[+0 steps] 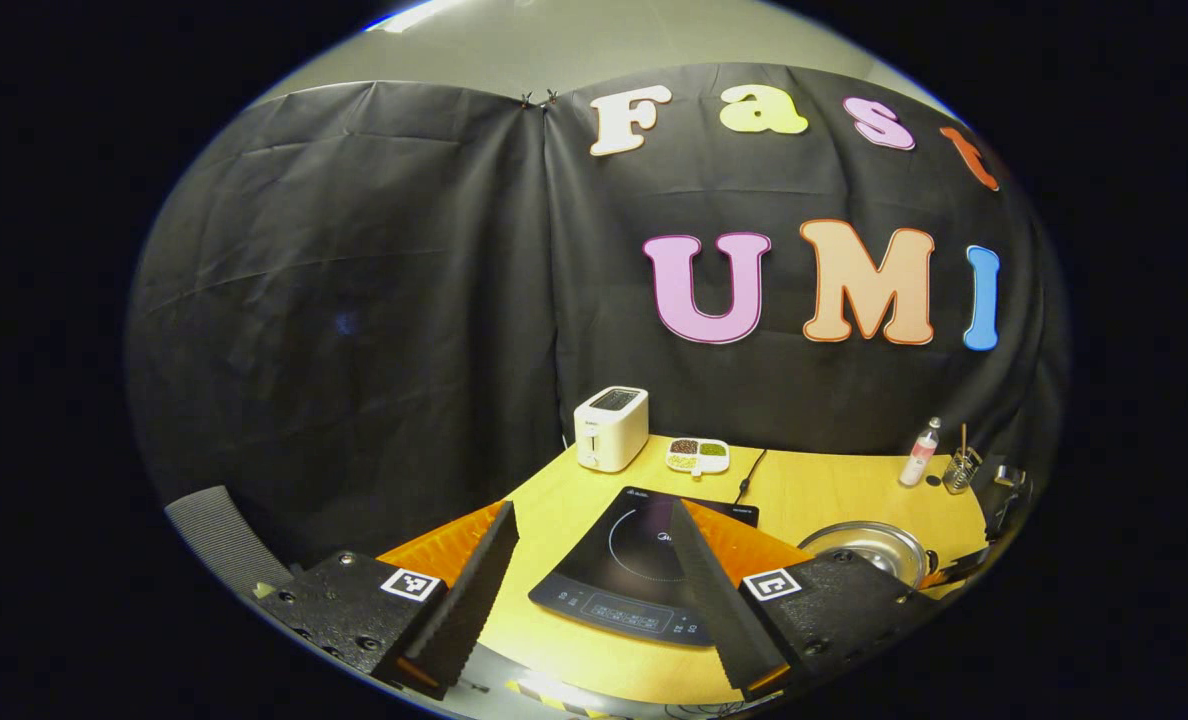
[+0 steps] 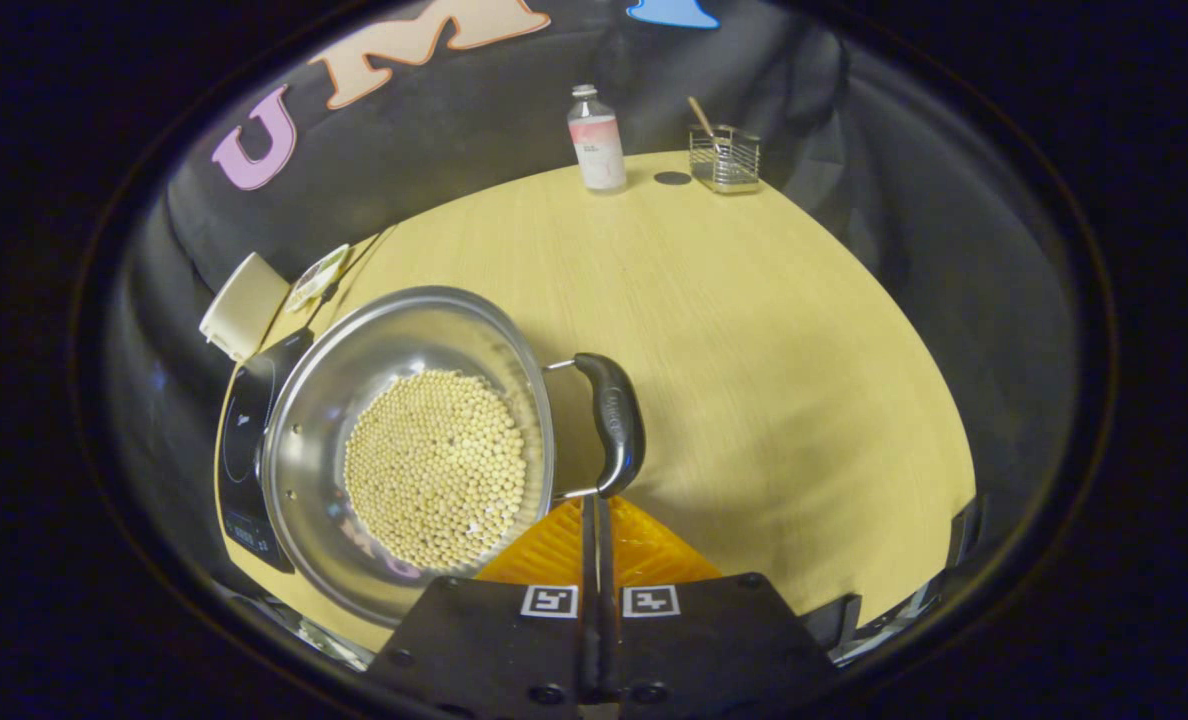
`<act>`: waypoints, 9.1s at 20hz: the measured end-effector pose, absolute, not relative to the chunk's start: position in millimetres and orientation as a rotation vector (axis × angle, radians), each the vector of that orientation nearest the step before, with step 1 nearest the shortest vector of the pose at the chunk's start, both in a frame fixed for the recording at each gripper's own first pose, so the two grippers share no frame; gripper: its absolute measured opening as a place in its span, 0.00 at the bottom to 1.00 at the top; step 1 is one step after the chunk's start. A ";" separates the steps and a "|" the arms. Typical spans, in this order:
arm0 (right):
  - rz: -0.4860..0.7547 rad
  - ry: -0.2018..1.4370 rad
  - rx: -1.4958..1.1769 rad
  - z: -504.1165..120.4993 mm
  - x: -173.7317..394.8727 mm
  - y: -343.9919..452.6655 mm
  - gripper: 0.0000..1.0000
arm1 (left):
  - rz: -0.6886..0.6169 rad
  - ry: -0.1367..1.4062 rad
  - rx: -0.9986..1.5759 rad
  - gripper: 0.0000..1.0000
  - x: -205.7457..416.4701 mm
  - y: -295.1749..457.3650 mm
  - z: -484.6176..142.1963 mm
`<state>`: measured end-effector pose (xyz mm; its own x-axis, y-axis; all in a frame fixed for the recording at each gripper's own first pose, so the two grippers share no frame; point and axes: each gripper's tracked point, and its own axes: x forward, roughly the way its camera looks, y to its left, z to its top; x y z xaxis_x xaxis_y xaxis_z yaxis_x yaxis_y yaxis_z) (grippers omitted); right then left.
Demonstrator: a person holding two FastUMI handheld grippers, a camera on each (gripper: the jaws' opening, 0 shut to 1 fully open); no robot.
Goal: First push the handle of the pot to place it horizontally, then grasp the pot with both hands and set it on the induction cooktop.
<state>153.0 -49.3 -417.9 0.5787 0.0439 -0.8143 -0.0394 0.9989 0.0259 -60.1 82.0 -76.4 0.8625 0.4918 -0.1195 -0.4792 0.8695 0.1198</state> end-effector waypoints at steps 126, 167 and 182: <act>0.397 1.198 0.049 -363.4 113.0 124.7 0.48 | -0.074 1.118 -0.192 0.57 83.0 96.4 -298.6; 0.347 1.101 0.057 -398.2 174.9 305.4 0.54 | -0.024 0.955 -0.121 0.58 174.8 252.9 -297.5; 0.395 0.743 0.064 -311.6 190.8 259.9 0.92 | 0.195 0.635 -0.170 0.98 150.8 266.6 -226.9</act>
<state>190.8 259.9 -311.6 0.6663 0.3724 -0.6460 -0.3278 0.9244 0.1948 150.8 266.6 -226.9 0.7879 0.1284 -0.6023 -0.2320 0.9679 -0.0971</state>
